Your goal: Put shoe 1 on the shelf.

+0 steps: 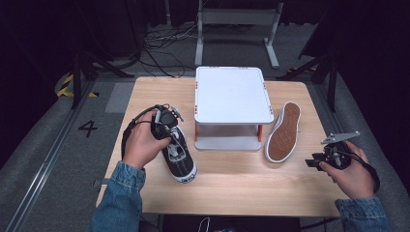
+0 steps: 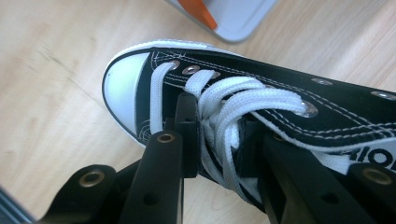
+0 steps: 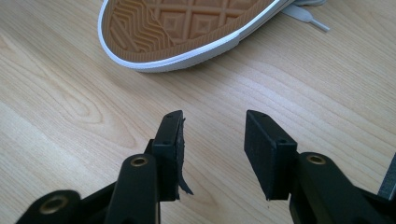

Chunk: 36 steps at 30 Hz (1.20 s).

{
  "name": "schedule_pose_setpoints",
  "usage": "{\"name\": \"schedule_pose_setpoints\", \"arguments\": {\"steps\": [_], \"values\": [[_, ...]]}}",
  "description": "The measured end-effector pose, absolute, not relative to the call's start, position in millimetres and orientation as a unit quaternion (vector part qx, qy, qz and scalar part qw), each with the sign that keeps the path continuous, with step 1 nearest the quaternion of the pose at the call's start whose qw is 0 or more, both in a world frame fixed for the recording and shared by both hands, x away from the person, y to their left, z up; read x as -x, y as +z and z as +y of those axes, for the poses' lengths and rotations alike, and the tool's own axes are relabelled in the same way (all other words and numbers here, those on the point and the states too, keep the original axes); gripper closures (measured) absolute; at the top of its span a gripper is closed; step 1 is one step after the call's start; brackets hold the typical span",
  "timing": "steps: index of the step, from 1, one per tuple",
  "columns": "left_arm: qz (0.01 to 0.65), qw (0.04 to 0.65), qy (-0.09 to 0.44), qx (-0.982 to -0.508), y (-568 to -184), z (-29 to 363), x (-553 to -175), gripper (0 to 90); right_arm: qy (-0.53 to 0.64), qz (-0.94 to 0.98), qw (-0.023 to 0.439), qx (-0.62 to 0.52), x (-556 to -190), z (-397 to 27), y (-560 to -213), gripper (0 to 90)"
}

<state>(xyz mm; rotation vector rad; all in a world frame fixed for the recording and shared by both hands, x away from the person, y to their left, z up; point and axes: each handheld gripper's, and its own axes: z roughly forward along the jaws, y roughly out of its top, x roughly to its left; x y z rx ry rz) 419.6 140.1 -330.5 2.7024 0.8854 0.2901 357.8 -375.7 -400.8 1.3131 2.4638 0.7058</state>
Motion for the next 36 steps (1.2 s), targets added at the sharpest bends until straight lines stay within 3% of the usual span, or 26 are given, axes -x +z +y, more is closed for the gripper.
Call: {"name": "schedule_pose_setpoints", "arguments": {"steps": [23, 36], "values": [[0.26, 0.156, 0.146, -0.942, -245.7, 131.4, -436.4, 75.9, 0.242, 0.838, 0.13, -0.471, -344.6, -387.0, -404.5, 58.8], [0.183, 0.14, 0.16, -0.96, -201.7, 115.1, -453.3, 76.0, 0.242, 0.836, 0.131, -0.475, -339.2, -390.5, -404.4, 58.8]]}}
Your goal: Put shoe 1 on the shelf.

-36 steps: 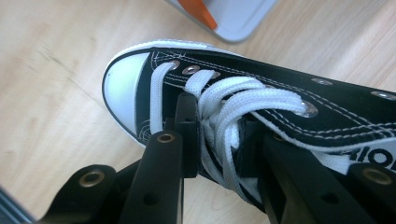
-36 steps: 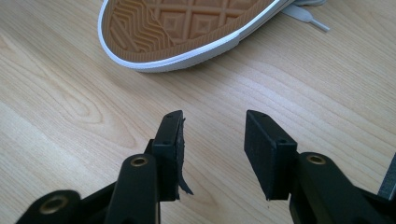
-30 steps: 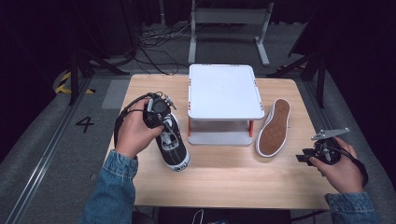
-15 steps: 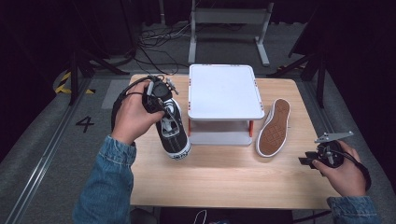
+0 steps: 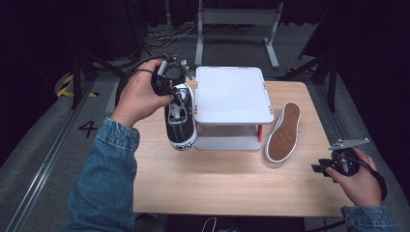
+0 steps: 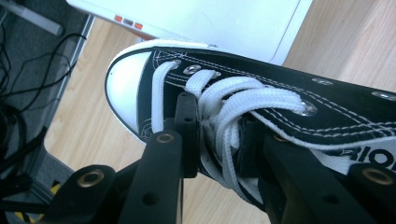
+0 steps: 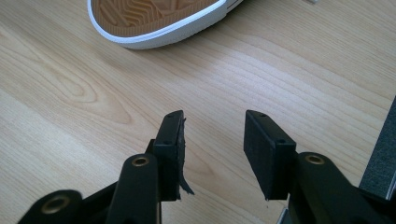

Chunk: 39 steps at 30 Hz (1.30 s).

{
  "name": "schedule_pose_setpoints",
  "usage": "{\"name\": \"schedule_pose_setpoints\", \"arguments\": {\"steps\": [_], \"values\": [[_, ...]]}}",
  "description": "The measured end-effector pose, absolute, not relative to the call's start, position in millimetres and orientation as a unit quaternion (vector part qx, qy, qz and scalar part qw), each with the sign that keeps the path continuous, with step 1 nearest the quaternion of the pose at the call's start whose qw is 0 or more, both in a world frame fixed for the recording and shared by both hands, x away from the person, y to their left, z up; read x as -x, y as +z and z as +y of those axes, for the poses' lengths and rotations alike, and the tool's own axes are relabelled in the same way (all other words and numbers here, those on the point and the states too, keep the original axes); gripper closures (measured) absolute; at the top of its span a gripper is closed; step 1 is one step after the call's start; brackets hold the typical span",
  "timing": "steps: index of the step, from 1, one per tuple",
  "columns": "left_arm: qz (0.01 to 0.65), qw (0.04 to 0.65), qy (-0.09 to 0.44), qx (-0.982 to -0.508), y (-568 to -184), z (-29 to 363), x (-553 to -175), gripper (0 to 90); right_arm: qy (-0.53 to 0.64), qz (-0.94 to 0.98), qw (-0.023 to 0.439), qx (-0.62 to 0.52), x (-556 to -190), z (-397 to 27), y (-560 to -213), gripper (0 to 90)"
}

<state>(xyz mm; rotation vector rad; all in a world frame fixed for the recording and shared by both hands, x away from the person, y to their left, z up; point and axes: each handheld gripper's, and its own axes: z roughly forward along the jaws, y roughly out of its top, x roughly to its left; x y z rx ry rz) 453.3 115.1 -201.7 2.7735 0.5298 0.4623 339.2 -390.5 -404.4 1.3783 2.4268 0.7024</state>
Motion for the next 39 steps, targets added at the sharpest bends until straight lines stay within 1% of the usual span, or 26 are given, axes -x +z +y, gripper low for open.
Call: {"name": "schedule_pose_setpoints", "arguments": {"steps": [2, 5, 8, 12, 20, 25, 30, 34, 39], "values": [[0.182, 0.139, 0.168, -0.959, -196.8, 112.1, -456.5, 76.2, 0.241, 0.836, 0.132, -0.475, -338.7, -390.6, -404.8, 58.8], [0.181, 0.156, 0.188, -0.953, -189.9, 103.7, -461.6, 76.3, 0.239, 0.836, 0.13, -0.477, -338.1, -390.4, -406.0, 58.8], [0.178, 0.166, 0.193, -0.95, -188.3, 97.3, -465.5, 76.5, 0.239, 0.836, 0.131, -0.476, -337.7, -390.3, -406.3, 58.8], [0.171, 0.183, 0.198, -0.948, -186.7, 80.5, -479.6, 76.7, 0.24, 0.835, 0.131, -0.477, -335.2, -392.6, -406.6, 58.8], [0.145, 0.169, 0.221, -0.95, -190.0, 52.4, -508.2, 76.8, 0.242, 0.83, 0.132, -0.485, -330.1, -398.4, -406.2, 58.8], [0.143, 0.168, 0.232, -0.948, -195.4, 41.1, -519.3, 77.0, 0.244, 0.831, 0.13, -0.482, -330.9, -398.6, -406.6, 58.9], [0.142, 0.169, 0.232, -0.947, -201.6, 26.9, -533.4, 77.0, 0.246, 0.833, 0.13, -0.478, -331.7, -399.1, -406.5, 58.9], [0.13, 0.15, 0.24, -0.95, -207.8, 11.7, -542.1, 77.0, 0.252, 0.83, 0.131, -0.479, -331.4, -402.0, -405.0, 58.9], [0.126, 0.15, 0.24, -0.951, -214.1, 0.4, -548.2, 76.9, 0.256, 0.829, 0.131, -0.479, -330.1, -404.0, -404.1, 59.0]]}}
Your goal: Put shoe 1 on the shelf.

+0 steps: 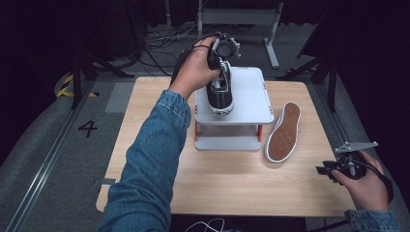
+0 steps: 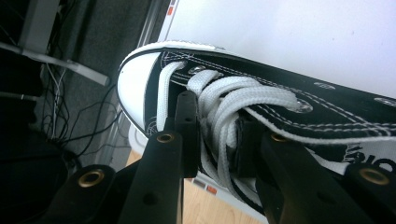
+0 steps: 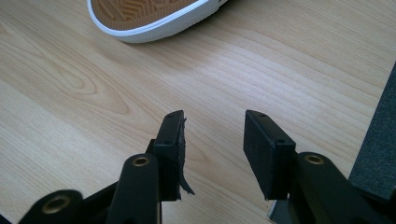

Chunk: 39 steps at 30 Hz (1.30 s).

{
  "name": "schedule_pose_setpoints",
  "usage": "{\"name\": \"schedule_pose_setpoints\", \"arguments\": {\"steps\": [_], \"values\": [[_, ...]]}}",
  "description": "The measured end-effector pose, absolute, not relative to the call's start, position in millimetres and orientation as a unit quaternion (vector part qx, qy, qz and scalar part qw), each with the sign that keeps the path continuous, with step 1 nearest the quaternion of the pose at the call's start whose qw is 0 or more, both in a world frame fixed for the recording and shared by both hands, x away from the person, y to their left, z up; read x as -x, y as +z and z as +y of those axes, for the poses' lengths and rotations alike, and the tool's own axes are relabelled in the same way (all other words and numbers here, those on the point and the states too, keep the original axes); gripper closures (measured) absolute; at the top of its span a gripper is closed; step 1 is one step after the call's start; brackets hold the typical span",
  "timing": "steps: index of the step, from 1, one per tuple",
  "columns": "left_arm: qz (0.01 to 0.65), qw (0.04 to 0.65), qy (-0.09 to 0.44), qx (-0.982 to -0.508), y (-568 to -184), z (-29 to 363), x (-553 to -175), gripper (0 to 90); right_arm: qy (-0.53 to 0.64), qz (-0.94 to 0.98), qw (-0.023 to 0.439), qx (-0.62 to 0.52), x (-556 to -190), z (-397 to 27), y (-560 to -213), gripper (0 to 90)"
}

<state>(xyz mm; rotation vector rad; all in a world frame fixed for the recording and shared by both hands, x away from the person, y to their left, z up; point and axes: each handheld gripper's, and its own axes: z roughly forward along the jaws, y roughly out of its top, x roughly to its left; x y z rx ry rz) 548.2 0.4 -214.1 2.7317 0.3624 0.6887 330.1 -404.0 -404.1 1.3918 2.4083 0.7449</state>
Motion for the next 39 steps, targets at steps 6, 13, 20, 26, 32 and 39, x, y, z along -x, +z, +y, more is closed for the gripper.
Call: {"name": "schedule_pose_setpoints", "arguments": {"steps": [6, 13, 20, 26, 32, 39], "values": [[0.123, 0.121, 0.249, -0.953, -224.4, -9.8, -554.4, 76.8, 0.263, 0.829, 0.125, -0.478, -329.3, -404.3, -404.5, 58.9], [0.123, 0.123, 0.255, -0.951, -230.5, -8.0, -562.0, 75.6, 0.269, 0.83, 0.118, -0.475, -329.2, -404.3, -405.6, 58.5], [0.118, 0.136, 0.228, -0.957, -237.3, -12.7, -565.0, 68.7, 0.272, 0.829, 0.119, -0.473, -328.5, -404.9, -404.7, 58.3], [0.154, 0.155, 0.197, -0.956, -235.8, -8.2, -568.1, 47.3, 0.272, 0.828, 0.121, -0.476, -328.0, -405.3, -403.8, 57.7], [0.193, 0.185, 0.2, -0.943, -225.0, 3.2, -558.4, 37.5, 0.273, 0.829, 0.123, -0.472, -329.7, -403.1, -402.4, 57.4], [0.205, 0.213, 0.196, -0.935, -205.4, 22.9, -531.3, 32.2, 0.269, 0.833, 0.127, -0.467, -334.3, -396.3, -401.2, 56.8]]}}
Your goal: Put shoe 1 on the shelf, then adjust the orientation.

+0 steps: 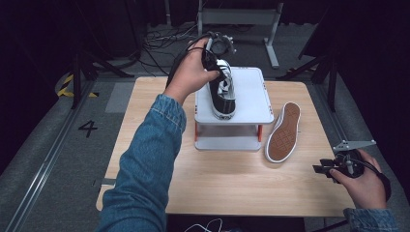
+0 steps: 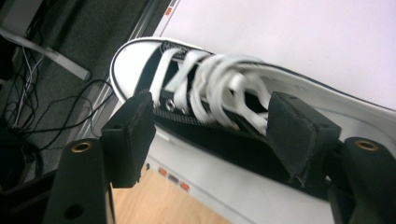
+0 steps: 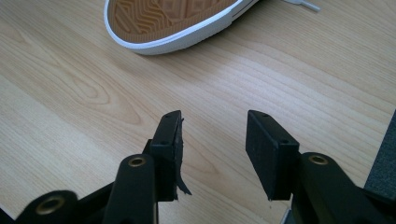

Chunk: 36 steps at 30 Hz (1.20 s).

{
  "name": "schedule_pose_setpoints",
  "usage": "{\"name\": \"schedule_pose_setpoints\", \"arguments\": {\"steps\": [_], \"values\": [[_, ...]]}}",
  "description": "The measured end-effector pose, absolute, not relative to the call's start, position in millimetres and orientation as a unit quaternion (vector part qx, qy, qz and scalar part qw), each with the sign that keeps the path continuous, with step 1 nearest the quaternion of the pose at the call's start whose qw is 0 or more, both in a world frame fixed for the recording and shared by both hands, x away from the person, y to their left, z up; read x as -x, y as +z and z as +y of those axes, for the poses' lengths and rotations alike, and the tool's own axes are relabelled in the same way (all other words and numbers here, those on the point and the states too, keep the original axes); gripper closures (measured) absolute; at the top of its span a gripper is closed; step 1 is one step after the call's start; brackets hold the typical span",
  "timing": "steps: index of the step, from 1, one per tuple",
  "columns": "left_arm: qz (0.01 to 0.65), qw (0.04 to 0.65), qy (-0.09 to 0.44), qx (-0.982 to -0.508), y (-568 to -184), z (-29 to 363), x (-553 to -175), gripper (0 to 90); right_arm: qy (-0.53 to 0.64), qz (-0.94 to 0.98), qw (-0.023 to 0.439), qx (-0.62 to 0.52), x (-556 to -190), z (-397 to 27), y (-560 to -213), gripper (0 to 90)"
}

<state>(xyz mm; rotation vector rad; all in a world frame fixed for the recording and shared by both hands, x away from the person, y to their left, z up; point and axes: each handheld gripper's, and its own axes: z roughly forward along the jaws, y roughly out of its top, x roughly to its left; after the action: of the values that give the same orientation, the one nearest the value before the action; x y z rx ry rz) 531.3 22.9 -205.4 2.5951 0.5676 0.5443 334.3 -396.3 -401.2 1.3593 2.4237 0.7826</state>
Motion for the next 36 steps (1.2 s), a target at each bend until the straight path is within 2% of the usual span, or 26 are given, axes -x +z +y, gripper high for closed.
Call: {"name": "schedule_pose_setpoints", "arguments": {"steps": [3, 10, 18, 29, 31, 34, 36], "values": [[0.22, 0.241, 0.163, -0.931, -205.1, 35.7, -518.1, 29.6, 0.27, 0.833, 0.127, -0.466, -336.5, -394.8, -400.8, 56.9], [0.254, 0.276, 0.168, -0.912, -215.5, 75.6, -487.1, 24.4, 0.282, 0.834, 0.127, -0.458, -349.5, -387.8, -398.2, 57.1], [0.296, 0.312, 0.157, -0.889, -233.4, 128.6, -447.3, 23.4, 0.287, 0.837, 0.137, -0.446, -367.6, -376.0, -394.3, 54.9], [0.333, 0.298, 0.152, -0.882, -263.3, 166.9, -429.2, 23.6, 0.282, 0.842, 0.142, -0.437, -396.7, -358.0, -392.3, 58.8], [0.346, 0.294, 0.152, -0.878, -269.5, 172.8, -426.4, 23.5, 0.284, 0.839, 0.139, -0.442, -402.5, -356.6, -393.8, 62.7], [0.373, 0.269, 0.155, -0.874, -279.4, 177.7, -422.0, 23.4, 0.27, 0.846, 0.147, -0.437, -411.7, -354.5, -396.7, 78.8], [0.399, 0.254, 0.159, -0.867, -288.5, 182.0, -419.1, 23.4, 0.271, 0.845, 0.151, -0.436, -415.7, -352.3, -398.7, 83.4]]}}
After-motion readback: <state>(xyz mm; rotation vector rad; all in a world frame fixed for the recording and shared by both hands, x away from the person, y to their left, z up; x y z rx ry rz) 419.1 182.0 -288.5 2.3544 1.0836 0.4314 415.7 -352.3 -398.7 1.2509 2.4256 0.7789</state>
